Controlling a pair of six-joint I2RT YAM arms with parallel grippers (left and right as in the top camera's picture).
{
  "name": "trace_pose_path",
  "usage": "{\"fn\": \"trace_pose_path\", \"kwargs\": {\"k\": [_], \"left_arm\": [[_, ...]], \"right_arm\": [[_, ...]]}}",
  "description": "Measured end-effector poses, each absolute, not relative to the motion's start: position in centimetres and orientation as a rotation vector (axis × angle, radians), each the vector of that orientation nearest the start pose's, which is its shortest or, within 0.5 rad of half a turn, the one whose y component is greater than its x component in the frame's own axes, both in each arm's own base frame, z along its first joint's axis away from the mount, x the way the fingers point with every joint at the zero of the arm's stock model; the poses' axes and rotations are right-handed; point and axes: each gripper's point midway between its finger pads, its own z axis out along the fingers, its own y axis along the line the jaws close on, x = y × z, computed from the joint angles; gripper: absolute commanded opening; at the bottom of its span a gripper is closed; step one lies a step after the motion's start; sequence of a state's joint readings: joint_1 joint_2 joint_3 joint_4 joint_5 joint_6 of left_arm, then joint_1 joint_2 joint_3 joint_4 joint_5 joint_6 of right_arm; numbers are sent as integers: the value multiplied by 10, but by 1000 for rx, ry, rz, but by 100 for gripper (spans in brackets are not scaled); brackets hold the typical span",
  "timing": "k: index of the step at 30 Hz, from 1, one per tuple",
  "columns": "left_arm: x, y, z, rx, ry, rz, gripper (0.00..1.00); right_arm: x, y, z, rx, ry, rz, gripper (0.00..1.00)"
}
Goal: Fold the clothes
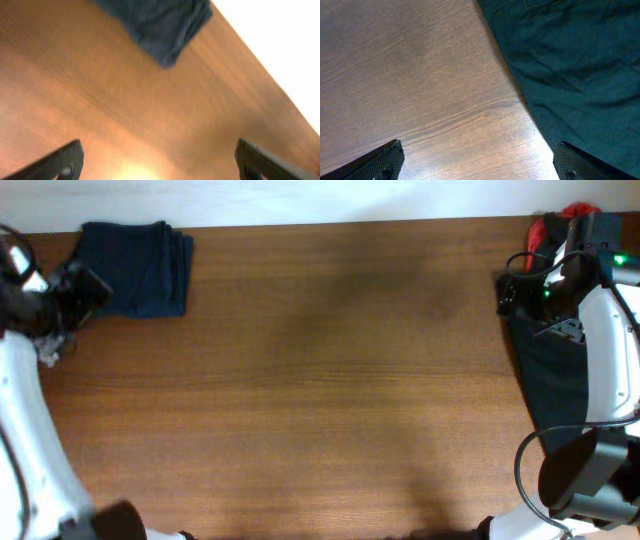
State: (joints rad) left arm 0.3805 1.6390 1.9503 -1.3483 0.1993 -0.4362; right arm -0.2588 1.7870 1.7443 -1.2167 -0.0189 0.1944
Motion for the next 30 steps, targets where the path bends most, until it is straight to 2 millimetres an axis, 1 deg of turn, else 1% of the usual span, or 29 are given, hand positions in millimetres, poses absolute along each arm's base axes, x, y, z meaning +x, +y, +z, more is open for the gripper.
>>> {"fn": "trace_pose_path", "kwargs": {"k": [1, 2, 3, 4, 5, 6, 7, 8, 9, 10, 12, 13, 18, 20, 21, 22, 23, 24, 26, 27, 28, 29, 30], "left_arm": [[348, 99, 314, -945, 2404, -284, 98], [327, 83, 325, -919, 2421, -292, 98], [317, 72, 333, -888, 2423, -305, 98], [298, 50, 344, -822, 2433, -323, 98], [285, 25, 352, -724, 2447, -352, 98], [279, 7, 354, -648, 2456, -378, 98], [262, -16, 346, -562, 2501, -409, 99], [256, -24, 342, -529, 2511, -418, 99], [242, -33, 328, -506, 2552, -422, 99], [231, -38, 316, -501, 2591, -422, 99], [217, -38, 298, -523, 2649, -403, 99], [213, -37, 293, -538, 2674, -394, 99], [206, -37, 289, -550, 2705, -386, 99], [208, -34, 288, -550, 2689, -364, 99], [211, -31, 287, -534, 2652, -348, 99], [221, -29, 284, -447, 2553, -340, 99], [221, -28, 281, -369, 2479, -325, 99], [227, -29, 281, -269, 2367, -319, 99], [231, -33, 271, -86, 2131, -301, 99], [230, -35, 261, -34, 2040, -298, 99], [227, -34, 254, -19, 1992, -294, 99], [216, -30, 227, -28, 1993, -281, 99], [214, -30, 219, -17, 1952, -274, 99]], "right_arm": [[387, -99, 187, 633, 2759, 13, 99], [387, -99, 187, 633, 2759, 13, 99], [387, -99, 187, 632, 2758, 12, 99], [387, -99, 187, 633, 2759, 13, 99], [387, -99, 187, 632, 2758, 12, 99], [387, -99, 187, 631, 2757, 12, 99], [387, -99, 187, 632, 2759, 12, 99], [386, -99, 187, 632, 2761, 13, 99], [387, -99, 187, 632, 2758, 13, 99], [387, -99, 187, 632, 2757, 12, 99], [387, -99, 187, 632, 2757, 12, 99], [387, -99, 187, 631, 2758, 12, 99], [387, -99, 187, 631, 2758, 12, 99], [387, -99, 187, 632, 2758, 12, 99], [387, -99, 187, 631, 2757, 12, 99], [387, -99, 187, 632, 2758, 12, 99], [387, -99, 187, 632, 2757, 10, 99], [388, -99, 187, 631, 2755, 13, 99], [387, -99, 187, 631, 2757, 12, 99], [387, -99, 187, 631, 2756, 12, 99], [386, -99, 187, 633, 2761, 13, 99], [387, -99, 187, 631, 2757, 13, 99], [387, -99, 187, 631, 2755, 12, 99]]}}
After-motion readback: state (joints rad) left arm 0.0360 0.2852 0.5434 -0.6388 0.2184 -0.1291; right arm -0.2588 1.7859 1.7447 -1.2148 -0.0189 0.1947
